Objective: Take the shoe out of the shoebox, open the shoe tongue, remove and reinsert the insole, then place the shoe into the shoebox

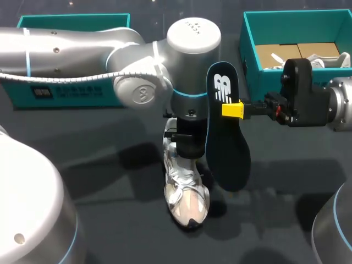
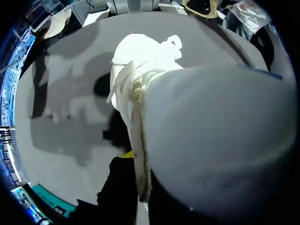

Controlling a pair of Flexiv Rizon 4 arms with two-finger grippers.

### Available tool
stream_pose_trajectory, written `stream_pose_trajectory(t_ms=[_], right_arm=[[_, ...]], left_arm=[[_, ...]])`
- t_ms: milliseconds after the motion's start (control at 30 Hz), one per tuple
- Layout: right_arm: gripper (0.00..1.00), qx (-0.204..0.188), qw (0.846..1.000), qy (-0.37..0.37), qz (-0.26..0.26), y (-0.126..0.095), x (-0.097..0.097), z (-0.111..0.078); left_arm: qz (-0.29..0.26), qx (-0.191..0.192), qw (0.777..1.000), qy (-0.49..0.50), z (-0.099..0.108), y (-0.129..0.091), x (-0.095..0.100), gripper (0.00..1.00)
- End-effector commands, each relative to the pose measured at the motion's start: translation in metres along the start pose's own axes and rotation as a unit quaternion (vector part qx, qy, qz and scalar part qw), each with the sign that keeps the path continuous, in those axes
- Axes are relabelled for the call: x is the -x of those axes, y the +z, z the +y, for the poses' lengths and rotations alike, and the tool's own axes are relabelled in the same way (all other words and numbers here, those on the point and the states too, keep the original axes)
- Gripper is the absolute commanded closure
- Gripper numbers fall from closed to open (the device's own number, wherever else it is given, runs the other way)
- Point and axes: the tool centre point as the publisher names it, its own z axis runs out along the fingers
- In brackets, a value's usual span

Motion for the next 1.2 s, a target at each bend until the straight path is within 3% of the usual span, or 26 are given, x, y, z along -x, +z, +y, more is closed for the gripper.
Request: stream_pose_trajectory(t_ms=[33, 467, 533, 567, 600, 633, 667, 700, 1200], right_arm=[[1.0, 0.0, 1.0, 0.001, -0.002, 0.001, -0.001, -0.001], [1.0, 0.0, 1.0, 0.001, -0.002, 0.001, -0.001, -0.001], [1.0, 0.0, 1.0, 0.001, -0.002, 0.001, -0.001, -0.001], [1.0, 0.0, 1.0, 0.001, -0.002, 0.001, -0.001, -0.001], [1.0, 0.0, 1.0, 0.001, -0.002, 0.001, -0.001, -0.001], [1.0, 0.0, 1.0, 0.001, -0.002, 0.001, -0.001, -0.001], [1.0, 0.0, 1.0, 0.001, -0.002, 0.001, -0.001, -0.001], [1.0, 0.0, 1.0, 0.001, -0.002, 0.001, -0.001, -0.001], [1.0, 0.0, 1.0, 0.001, -0.002, 0.001, -0.001, -0.001]], left_arm=[[-0.001, -0.003, 1.0, 0.007, 0.001, 0.002, 0.003, 1.0], [-0.007, -0.009, 0.999, 0.03, 0.004, 0.005, 0.014, 1.0], [-0.008, -0.01, 0.999, 0.031, 0.004, 0.005, 0.014, 0.67], [-0.009, -0.009, 0.999, 0.031, 0.004, 0.004, 0.014, 0.56], [-0.011, -0.01, 0.999, 0.03, 0.003, 0.003, 0.014, 0.33], [-0.013, -0.01, 0.999, 0.03, 0.003, 0.002, 0.014, 0.18], [-0.017, -0.01, 0.999, 0.029, 0.003, 0.001, 0.013, 0.04], [-0.02, -0.011, 0.999, 0.027, 0.002, -0.001, 0.013, 0.0], [-0.092, 0.0, 0.996, -0.003, 0.007, -0.033, 0.002, 0.0]])
